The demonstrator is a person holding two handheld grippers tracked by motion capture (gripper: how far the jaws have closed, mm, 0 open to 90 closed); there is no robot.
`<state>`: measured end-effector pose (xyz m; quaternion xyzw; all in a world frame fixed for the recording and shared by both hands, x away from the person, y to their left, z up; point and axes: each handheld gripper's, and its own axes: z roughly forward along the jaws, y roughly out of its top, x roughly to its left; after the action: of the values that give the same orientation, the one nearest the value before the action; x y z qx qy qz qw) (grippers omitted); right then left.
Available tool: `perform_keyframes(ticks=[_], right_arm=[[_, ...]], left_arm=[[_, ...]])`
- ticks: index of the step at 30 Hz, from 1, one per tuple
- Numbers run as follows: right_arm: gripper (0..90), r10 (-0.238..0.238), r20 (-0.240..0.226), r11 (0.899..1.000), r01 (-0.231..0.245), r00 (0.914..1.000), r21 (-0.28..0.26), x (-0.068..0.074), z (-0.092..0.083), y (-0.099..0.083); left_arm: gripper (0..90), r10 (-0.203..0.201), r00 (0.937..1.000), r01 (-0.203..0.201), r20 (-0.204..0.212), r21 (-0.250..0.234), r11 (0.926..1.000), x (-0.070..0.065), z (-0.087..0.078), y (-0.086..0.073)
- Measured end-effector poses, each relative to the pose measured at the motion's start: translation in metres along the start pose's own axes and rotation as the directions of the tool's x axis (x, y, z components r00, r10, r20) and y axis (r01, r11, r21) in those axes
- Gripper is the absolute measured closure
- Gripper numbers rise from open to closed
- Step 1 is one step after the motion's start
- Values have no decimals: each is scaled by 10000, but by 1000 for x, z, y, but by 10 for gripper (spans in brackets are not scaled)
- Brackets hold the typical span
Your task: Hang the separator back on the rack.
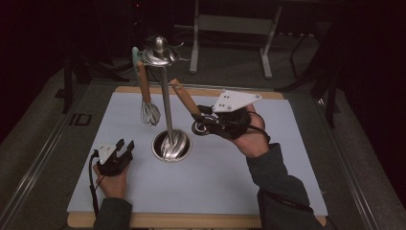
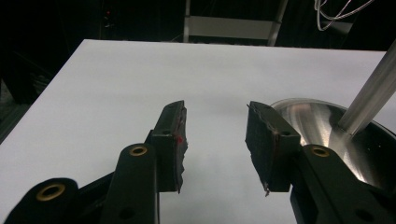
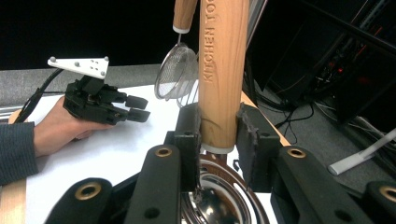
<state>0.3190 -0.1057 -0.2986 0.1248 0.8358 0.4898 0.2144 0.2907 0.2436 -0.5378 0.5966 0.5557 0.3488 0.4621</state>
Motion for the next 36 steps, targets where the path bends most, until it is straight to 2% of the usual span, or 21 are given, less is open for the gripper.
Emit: perform_keyframes(ticks=[36], right_arm=[[712, -214, 197, 9994, 219, 9996, -253, -2, -7, 18]], left_arm=[[578, -3, 10000, 3, 1, 12, 10000, 0, 0, 0]])
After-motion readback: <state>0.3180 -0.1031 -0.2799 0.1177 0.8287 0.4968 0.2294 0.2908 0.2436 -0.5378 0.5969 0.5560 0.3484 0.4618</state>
